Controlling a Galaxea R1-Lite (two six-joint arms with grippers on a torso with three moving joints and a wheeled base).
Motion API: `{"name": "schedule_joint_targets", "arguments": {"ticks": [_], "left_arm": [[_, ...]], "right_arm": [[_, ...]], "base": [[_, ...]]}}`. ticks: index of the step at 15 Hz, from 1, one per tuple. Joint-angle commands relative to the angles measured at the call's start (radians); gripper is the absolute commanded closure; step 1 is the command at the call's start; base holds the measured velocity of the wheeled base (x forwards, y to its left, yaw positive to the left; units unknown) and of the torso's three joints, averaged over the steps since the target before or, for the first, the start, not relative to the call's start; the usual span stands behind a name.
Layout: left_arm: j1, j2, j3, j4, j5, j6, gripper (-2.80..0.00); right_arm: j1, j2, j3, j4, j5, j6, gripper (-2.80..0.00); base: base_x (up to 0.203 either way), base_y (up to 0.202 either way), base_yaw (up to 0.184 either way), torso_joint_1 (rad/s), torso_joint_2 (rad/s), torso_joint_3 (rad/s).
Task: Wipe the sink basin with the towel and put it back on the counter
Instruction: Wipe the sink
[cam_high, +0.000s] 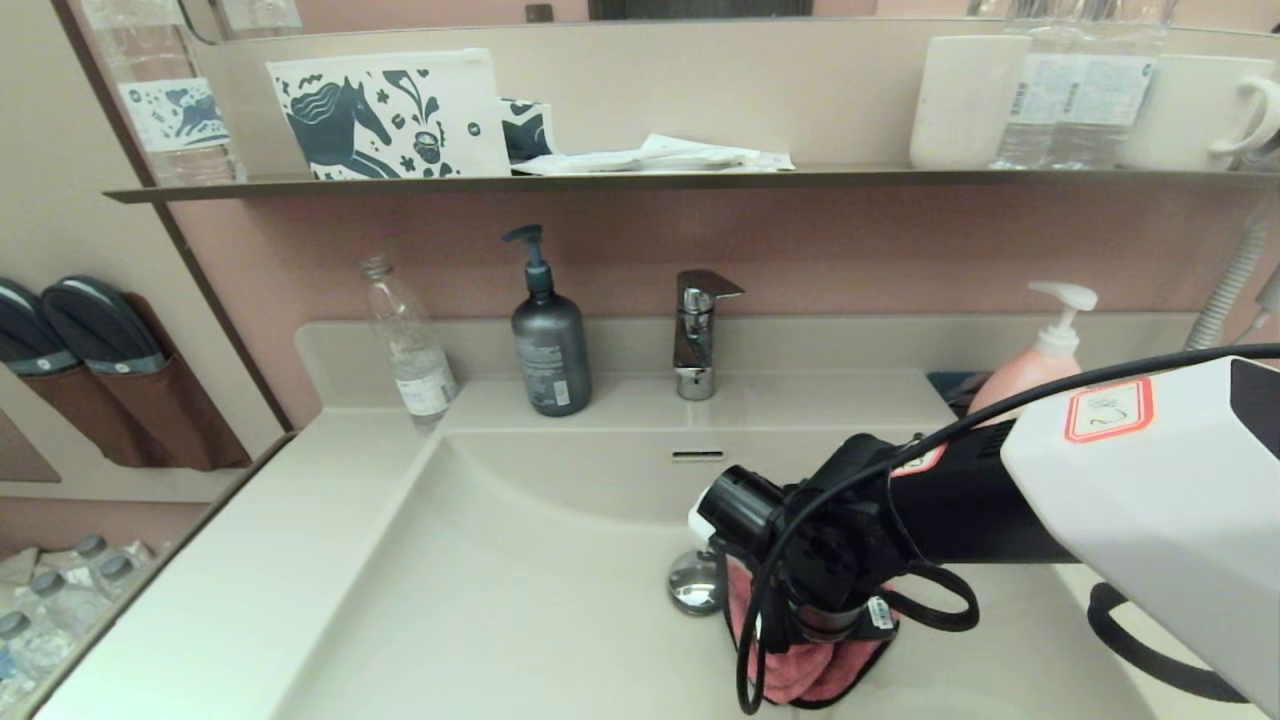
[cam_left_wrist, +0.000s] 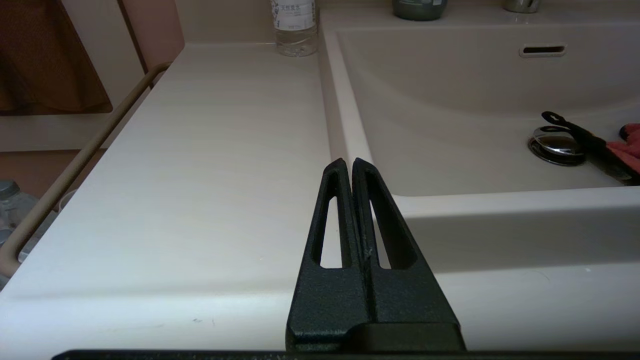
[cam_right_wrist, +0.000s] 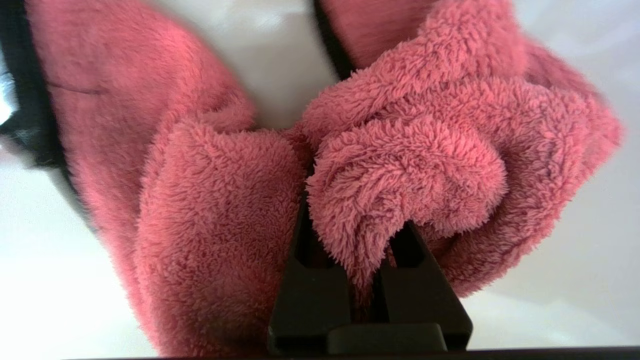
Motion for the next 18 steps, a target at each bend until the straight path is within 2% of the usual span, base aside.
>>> {"name": "schedule_joint_targets", "arguments": {"ticks": [1,6,12,18], "left_arm": [[0.000,0.000,0.000,0.000,0.000,0.000,0.00],[0.000,0.000,0.000,0.000,0.000,0.000,0.00],[0.000,0.000,0.000,0.000,0.000,0.000,0.00],[0.000,0.000,0.000,0.000,0.000,0.000,0.00]], "right_arm": [[0.043,0.067,-0.033,-0.002,0.038,0.019,0.00],[0.119,0.132,-0.142,-0.002,0.076,0.052,0.00],[0.137,0.154,-0.317,-0.002,0.146,0.093,0.00],[0.150,0.228,-0.496,-0.018,0.153,0.111,0.00]], "base": [[0.000,0.000,0.000,0.000,0.00,0.000],[0.000,0.000,0.000,0.000,0.00,0.000],[0.000,0.000,0.000,0.000,0.00,0.000],[0.000,0.000,0.000,0.000,0.00,0.000]]}}
